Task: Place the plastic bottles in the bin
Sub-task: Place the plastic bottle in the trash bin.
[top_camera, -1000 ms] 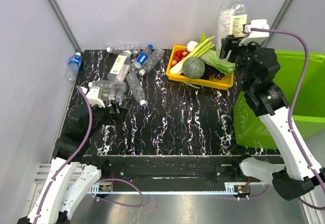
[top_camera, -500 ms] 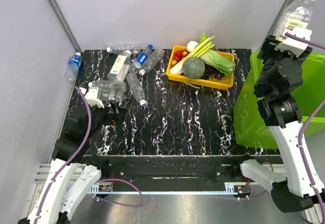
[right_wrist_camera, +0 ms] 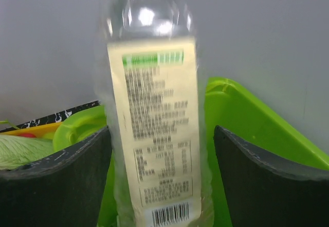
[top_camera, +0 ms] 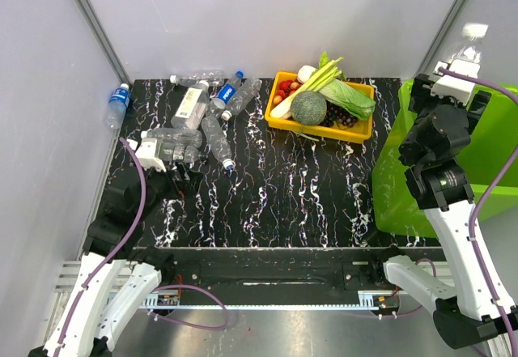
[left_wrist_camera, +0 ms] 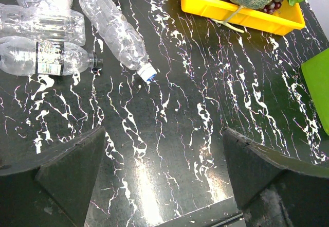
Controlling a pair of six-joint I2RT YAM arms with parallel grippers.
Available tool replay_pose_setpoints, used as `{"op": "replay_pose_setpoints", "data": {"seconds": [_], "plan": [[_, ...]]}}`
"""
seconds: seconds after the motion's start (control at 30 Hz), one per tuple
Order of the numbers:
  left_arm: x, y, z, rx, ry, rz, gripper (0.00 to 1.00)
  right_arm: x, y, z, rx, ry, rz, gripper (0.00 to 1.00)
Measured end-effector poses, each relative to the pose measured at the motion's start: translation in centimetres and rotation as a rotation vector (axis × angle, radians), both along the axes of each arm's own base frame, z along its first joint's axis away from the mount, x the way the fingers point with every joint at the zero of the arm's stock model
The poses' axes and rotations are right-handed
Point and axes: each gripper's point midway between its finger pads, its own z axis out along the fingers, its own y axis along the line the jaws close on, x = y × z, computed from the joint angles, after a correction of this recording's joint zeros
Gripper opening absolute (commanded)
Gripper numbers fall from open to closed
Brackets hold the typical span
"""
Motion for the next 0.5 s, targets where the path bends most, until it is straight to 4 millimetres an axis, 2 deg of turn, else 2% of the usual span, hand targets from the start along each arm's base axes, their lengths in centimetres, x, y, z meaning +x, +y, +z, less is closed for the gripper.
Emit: {"op": "replay_pose_setpoints", "data": {"seconds": [0.23, 0.5], "plan": [[0.1, -0.1, -0.3, 0.002, 0.011, -0.004, 0.99, 0.5, 0.2, -0.7, -0.011, 0.028, 0.006, 0.95], [0.5, -0.4, -1.8, 0.015, 0.065, -0.015, 0.99, 1.2, 1.5, -1.2, -0.005, 0.064, 0.099, 0.96]]}}
